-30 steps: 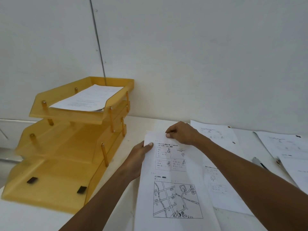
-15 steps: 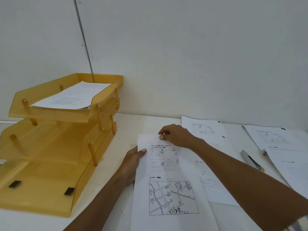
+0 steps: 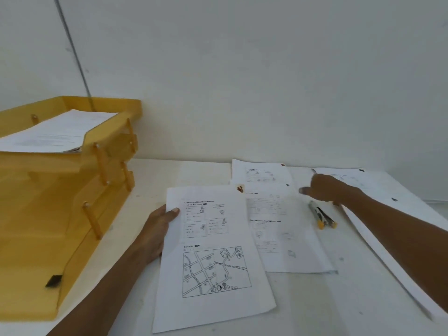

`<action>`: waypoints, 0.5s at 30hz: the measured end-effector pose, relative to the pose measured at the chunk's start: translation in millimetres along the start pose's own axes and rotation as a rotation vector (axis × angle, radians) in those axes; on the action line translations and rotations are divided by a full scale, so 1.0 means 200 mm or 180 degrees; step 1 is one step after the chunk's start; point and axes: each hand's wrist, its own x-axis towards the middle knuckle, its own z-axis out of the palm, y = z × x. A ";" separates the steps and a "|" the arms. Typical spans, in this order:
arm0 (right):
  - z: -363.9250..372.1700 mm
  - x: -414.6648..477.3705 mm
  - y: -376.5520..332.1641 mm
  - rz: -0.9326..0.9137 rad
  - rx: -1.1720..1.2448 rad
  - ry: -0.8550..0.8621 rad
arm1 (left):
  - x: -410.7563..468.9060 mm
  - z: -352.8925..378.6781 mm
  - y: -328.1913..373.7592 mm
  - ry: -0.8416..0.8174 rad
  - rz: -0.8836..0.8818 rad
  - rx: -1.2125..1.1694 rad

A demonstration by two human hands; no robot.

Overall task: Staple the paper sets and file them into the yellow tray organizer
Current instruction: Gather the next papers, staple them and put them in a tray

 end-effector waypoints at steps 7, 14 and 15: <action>0.09 -0.12 0.13 0.0357 0.0093 -0.0759 | 0.00 0.02 0.00 0.0023 -0.0011 -0.0022; 0.13 -0.05 0.06 0.0486 0.0560 -0.0231 | -0.03 0.04 0.02 0.0001 0.0025 0.0010; 0.12 -0.04 0.01 0.0408 0.0777 0.0031 | -0.03 0.03 0.02 -0.0002 0.0026 -0.0004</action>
